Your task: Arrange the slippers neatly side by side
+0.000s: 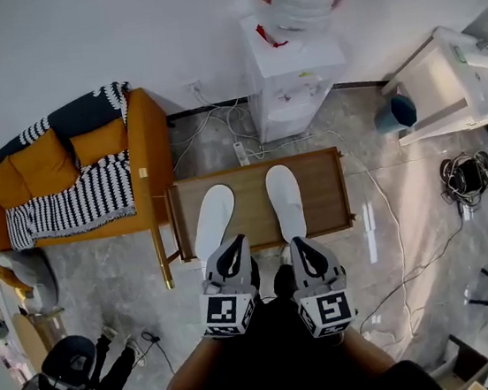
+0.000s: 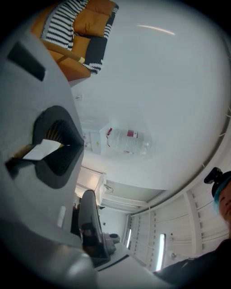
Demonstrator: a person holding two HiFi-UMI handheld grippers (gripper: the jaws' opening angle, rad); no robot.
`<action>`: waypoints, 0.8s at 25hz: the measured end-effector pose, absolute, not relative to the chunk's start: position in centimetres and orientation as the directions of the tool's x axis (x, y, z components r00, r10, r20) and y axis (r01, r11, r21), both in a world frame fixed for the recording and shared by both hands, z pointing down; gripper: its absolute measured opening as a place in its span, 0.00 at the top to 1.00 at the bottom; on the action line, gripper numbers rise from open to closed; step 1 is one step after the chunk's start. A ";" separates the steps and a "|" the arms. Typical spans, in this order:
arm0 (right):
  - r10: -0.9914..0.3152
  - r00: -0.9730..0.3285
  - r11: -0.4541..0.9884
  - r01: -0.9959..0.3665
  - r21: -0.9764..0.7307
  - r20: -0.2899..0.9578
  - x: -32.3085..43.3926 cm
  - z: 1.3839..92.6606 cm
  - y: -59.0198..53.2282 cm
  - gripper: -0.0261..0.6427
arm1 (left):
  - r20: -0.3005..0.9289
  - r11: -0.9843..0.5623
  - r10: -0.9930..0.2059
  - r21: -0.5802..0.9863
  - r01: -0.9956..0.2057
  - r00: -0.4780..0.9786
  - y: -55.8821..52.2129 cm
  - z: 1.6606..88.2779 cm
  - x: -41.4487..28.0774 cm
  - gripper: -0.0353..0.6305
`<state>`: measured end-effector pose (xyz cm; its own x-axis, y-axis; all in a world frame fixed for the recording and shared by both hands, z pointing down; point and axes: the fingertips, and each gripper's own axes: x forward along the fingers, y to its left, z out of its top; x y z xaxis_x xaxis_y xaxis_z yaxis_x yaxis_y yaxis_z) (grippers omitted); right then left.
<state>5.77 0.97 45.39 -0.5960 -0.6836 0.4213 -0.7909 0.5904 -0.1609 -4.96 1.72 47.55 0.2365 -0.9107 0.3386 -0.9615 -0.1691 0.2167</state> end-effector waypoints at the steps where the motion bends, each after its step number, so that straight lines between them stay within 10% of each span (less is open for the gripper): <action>1: -0.682 -0.599 0.592 -0.789 -0.164 0.421 5.7 45.3 1.0 0.94 | 0.342 -0.166 -0.910 0.215 -0.962 0.234 1.8 47.7 -5.0 0.92; 20: -0.666 -0.608 0.609 -0.778 -0.155 0.433 4.1 45.6 -0.1 0.94 | 0.521 -0.152 -0.826 0.160 -0.975 0.215 1.6 56.2 -9.0 0.89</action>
<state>4.15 -0.07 45.61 -0.6078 -0.6657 0.4329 -0.7776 0.6094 -0.1545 -8.96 1.56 56.16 0.2146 -0.8259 0.5214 -0.9753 -0.1522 0.1602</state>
